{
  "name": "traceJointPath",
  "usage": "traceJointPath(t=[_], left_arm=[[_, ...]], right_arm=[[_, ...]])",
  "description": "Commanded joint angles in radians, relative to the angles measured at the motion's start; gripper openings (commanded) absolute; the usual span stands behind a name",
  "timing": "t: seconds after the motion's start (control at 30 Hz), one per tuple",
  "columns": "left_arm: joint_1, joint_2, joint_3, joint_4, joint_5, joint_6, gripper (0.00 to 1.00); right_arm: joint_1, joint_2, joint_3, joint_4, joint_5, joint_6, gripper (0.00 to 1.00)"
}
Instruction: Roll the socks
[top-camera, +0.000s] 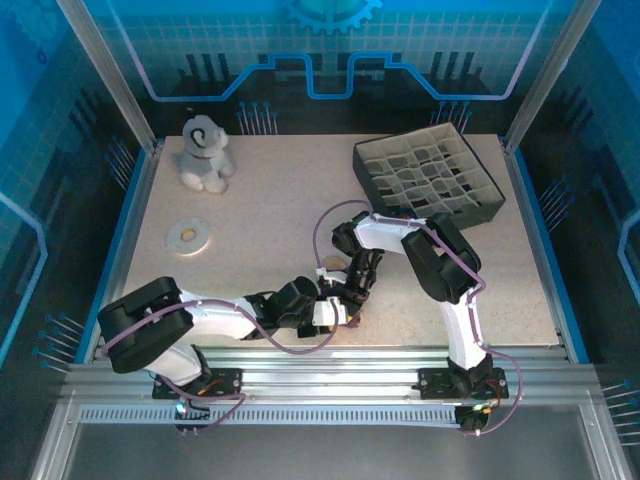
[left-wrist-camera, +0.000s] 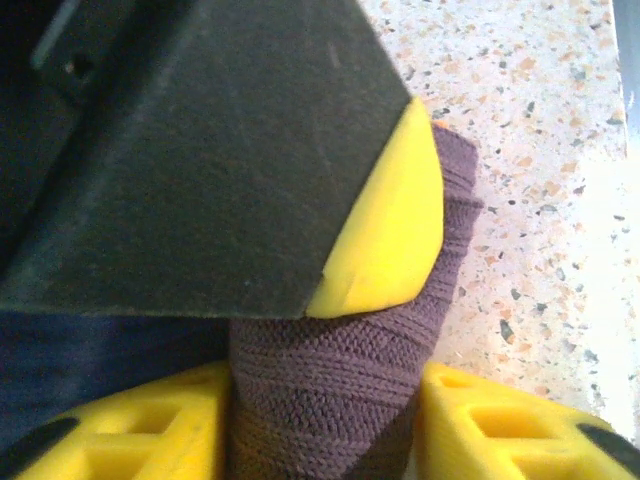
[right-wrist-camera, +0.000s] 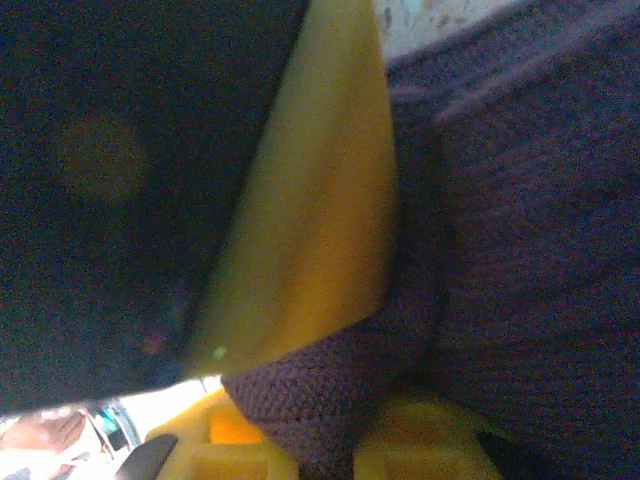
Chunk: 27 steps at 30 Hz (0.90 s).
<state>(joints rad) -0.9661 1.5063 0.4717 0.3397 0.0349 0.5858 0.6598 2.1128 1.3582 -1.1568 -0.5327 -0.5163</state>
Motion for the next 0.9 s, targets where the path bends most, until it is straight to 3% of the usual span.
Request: traceJointPath(t=[0.0,0.17,0.43,0.6,0.87], left_arm=[[-0.009,0.020,0.018,-0.026,0.075,-0.002,0.27],[-0.008,0.012,0.009,-0.036,0.096,-0.031,0.00],[0.030,0.007,-0.028,-0.017,0.181,-0.141,0.00],[0.079,0.023,-0.031,-0.034,0.251,-0.209,0.00],[0.154,0.064,-0.003,-0.062,0.382,-0.277,0.00]], right_arm=[[-0.016,0.040,-0.048,0.075,0.191,0.005,0.01],[-0.022,0.035,-0.051,0.080,0.189,0.014,0.05],[-0.087,-0.110,-0.122,0.197,0.142,0.072,0.34],[-0.138,-0.258,-0.183,0.283,0.129,0.104,0.40],[-0.158,-0.509,-0.314,0.466,0.184,0.176,0.42]])
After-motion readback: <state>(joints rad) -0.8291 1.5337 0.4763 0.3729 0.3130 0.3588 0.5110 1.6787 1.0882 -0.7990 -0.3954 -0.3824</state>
